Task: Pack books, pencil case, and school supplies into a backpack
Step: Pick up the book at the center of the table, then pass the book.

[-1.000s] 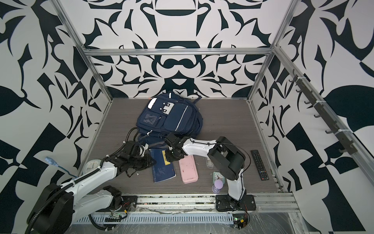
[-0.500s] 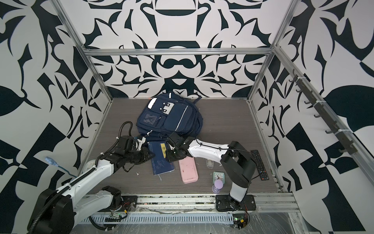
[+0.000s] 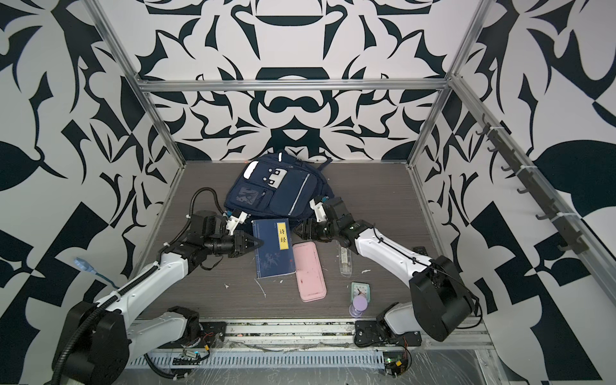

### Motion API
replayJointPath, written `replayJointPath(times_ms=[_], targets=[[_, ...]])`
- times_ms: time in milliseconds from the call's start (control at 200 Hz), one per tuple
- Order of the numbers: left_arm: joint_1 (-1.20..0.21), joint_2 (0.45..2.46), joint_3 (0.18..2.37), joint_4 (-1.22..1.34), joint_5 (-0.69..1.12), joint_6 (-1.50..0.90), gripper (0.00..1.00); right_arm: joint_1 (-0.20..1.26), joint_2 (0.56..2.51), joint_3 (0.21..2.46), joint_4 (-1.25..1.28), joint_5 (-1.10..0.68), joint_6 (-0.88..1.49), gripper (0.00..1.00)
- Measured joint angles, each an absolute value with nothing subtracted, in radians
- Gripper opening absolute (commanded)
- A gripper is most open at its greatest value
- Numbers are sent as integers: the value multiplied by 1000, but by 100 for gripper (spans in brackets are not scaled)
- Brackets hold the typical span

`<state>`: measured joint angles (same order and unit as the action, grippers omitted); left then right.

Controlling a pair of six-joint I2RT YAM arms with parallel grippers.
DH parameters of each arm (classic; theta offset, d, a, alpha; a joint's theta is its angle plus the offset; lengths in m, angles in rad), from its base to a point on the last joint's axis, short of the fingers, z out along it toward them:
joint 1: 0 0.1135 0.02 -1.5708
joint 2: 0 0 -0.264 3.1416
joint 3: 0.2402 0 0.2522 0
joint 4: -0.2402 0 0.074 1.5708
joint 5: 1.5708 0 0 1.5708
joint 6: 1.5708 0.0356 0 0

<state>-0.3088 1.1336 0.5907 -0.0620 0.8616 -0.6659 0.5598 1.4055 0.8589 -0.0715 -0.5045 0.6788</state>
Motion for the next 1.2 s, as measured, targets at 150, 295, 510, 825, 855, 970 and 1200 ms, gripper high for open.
replayJointPath(times_ms=[150,295,510,825,855,970,1200], targets=[[-309,1141,590,53,934,-730,0,543,1436,782,91,-616,751,73],[-309,1160,589,138,974,-780,0,542,1481,731,267,-703,842,73],[-308,1178,581,188,990,-813,0,537,1510,689,498,-795,968,68],[-307,1190,581,219,989,-822,0,532,1511,676,623,-850,1055,54],[-307,1190,581,220,987,-822,0,531,1510,676,624,-851,1060,52],[-306,1191,581,213,984,-811,0,530,1498,676,624,-856,1069,45],[-302,1196,582,178,962,-784,0,530,1486,676,616,-867,1074,38]])
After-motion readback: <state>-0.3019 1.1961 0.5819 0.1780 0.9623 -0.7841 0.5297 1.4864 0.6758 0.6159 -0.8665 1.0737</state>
